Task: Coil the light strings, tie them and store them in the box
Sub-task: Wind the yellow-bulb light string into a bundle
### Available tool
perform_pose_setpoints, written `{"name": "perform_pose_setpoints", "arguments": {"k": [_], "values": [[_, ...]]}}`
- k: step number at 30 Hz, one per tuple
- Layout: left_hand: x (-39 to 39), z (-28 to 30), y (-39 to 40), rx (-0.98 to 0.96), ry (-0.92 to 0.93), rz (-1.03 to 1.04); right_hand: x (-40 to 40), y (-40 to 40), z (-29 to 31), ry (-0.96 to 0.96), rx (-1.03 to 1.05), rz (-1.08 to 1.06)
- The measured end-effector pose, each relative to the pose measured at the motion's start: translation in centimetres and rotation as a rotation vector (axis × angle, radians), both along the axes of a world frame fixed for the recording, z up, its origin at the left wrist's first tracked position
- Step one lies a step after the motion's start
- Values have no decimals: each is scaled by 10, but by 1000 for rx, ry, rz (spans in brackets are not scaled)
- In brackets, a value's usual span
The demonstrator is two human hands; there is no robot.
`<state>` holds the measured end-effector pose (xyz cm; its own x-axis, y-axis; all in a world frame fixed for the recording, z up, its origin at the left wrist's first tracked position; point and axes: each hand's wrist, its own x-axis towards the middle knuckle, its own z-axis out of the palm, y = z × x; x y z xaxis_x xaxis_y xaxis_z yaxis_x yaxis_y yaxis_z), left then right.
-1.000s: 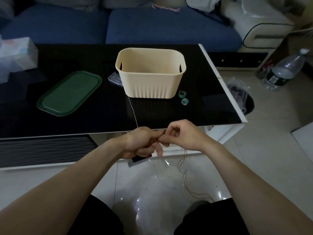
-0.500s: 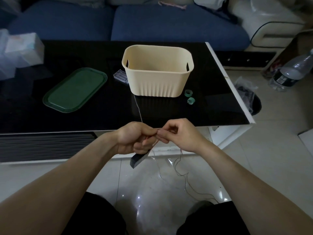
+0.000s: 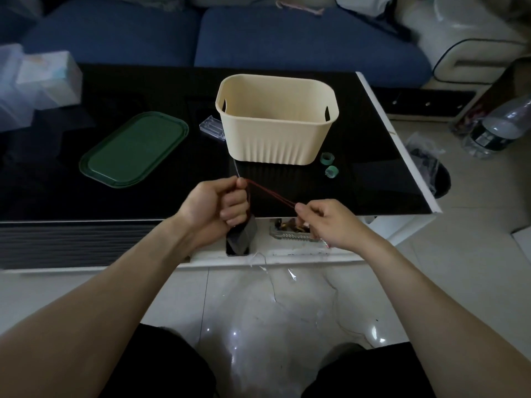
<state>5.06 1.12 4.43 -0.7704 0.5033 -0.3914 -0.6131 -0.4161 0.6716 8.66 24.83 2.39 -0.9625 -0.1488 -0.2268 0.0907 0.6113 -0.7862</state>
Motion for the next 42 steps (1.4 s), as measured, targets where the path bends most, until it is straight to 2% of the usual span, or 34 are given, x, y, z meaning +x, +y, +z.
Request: {"name": "perform_pose_setpoints", "arguments": {"k": [4, 6, 8, 13, 18, 21, 24, 26, 29, 33, 37, 42], "values": [[0, 2, 1, 25, 19, 107, -2, 4, -4, 37, -11, -101], [-1, 5, 2, 34, 28, 134, -1, -1, -1, 94, -4, -86], [0, 6, 2, 48, 35, 145, 2, -8, -1, 98, 58, 7], [4, 7, 7, 88, 28, 158, 20, -39, 1, -55, 257, 333], [10, 6, 8, -117, 158, -42, 36, -64, 7, -47, 193, 469], [14, 5, 9, -197, 106, -224, 42, -67, 10, -64, 121, 504], [22, 0, 8, -268, 82, -468, 42, -65, 14, -17, -11, 448], [25, -5, 9, -215, 66, -584, 37, -60, 16, 57, -85, 364], [27, -8, 11, -135, 61, -685, 28, -51, 14, 149, -86, 270], [25, -7, 11, -239, 102, -673, 16, -38, 8, 174, -120, 130], [23, -13, 9, -339, 133, -614, 3, -24, 3, 92, -46, 174], [23, -11, 4, -370, 138, -545, 2, -22, 0, 65, -3, 184]]}}
